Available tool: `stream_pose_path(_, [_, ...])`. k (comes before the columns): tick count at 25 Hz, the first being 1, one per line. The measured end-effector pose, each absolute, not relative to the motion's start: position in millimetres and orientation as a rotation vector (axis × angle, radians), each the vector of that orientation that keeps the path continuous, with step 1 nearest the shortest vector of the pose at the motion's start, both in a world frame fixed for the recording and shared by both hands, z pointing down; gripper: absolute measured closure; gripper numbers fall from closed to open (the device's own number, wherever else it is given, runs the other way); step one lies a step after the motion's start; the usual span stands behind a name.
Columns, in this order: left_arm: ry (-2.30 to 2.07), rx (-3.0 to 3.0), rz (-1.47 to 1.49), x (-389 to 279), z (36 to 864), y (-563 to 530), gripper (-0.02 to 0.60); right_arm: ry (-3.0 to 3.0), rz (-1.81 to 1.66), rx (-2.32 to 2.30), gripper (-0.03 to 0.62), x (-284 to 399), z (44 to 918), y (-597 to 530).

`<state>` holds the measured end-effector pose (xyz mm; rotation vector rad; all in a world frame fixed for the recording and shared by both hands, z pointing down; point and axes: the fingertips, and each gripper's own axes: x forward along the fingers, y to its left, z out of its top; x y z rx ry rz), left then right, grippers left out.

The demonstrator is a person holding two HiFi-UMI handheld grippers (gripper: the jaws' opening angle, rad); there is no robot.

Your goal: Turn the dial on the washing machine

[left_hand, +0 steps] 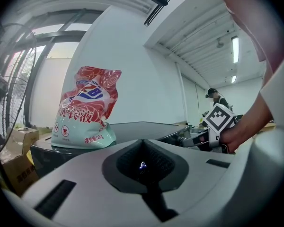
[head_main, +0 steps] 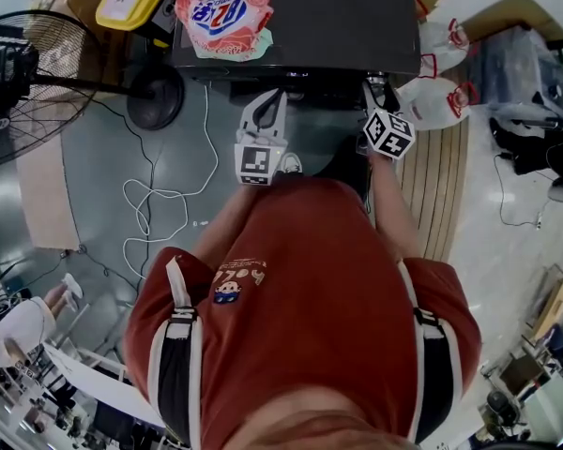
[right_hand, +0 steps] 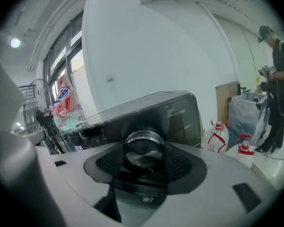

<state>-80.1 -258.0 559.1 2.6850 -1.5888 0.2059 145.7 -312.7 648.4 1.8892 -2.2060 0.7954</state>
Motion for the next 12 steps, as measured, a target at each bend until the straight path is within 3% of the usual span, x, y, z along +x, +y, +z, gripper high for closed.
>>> stream_pose_path(12, [-1.560,2.704,0.208,-74.7,559.7,-255.5,0.572,-2.212,0.791,1.889,0.320,145.7,647.8,-311.6])
